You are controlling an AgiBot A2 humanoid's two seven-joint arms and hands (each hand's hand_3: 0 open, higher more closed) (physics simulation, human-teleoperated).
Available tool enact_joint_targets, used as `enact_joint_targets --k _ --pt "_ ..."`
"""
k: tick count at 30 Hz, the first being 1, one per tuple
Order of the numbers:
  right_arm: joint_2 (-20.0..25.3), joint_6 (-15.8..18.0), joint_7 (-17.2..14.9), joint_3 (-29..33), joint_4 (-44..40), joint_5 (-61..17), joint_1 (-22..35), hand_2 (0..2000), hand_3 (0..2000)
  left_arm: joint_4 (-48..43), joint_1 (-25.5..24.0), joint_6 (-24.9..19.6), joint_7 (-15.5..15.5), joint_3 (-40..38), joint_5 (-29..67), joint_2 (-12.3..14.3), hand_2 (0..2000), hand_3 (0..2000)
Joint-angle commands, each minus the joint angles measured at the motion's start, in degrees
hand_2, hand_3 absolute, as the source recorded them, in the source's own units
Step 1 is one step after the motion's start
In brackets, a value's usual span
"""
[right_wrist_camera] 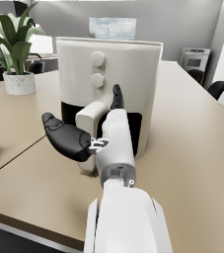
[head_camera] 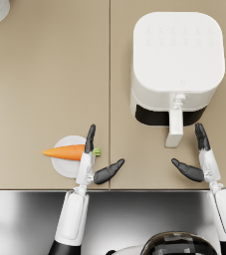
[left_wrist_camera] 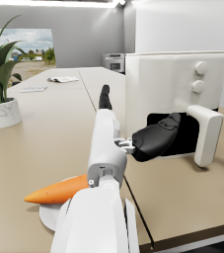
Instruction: Pick up the carrot and place it into the air fryer
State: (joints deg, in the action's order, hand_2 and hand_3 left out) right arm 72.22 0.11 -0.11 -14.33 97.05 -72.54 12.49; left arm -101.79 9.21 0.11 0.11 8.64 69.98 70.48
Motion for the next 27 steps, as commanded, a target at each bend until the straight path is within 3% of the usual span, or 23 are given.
enact_joint_targets --k 1,5,14,19,22,27 --pt "0.88 -0.03 0.03 -0.06 -1.07 -2.56 1.35 0 0 -0.42 -0.49 -0.03 -0.03 -1.27 2.56 -0.04 0 0" --pt "1.84 -0.08 0.09 -0.02 -2.41 -7.36 2.01 0 0 -0.41 -1.21 -0.09 -0.09 -4.38 12.82 0.27 0 0" --pt "2.59 -0.10 0.11 0.59 -2.72 -8.98 0.94 0 0 1.25 0.56 -0.11 -0.10 -11.44 36.06 1.28 0 0" --pt "3.35 -0.10 0.11 1.13 -3.40 -9.04 1.14 0 0 2.26 1.45 -19.31 -7.71 -12.96 49.04 1.59 0 0" --pt "3.67 -0.10 0.11 1.39 -3.54 -9.05 1.00 0 0 2.81 1.93 -22.62 -10.25 -14.51 56.84 1.71 0 0" --pt "4.22 -0.10 0.11 2.06 -2.85 -9.05 0.84 0 0 5.11 2.34 -24.31 -11.57 -14.15 69.88 1.96 0 0"
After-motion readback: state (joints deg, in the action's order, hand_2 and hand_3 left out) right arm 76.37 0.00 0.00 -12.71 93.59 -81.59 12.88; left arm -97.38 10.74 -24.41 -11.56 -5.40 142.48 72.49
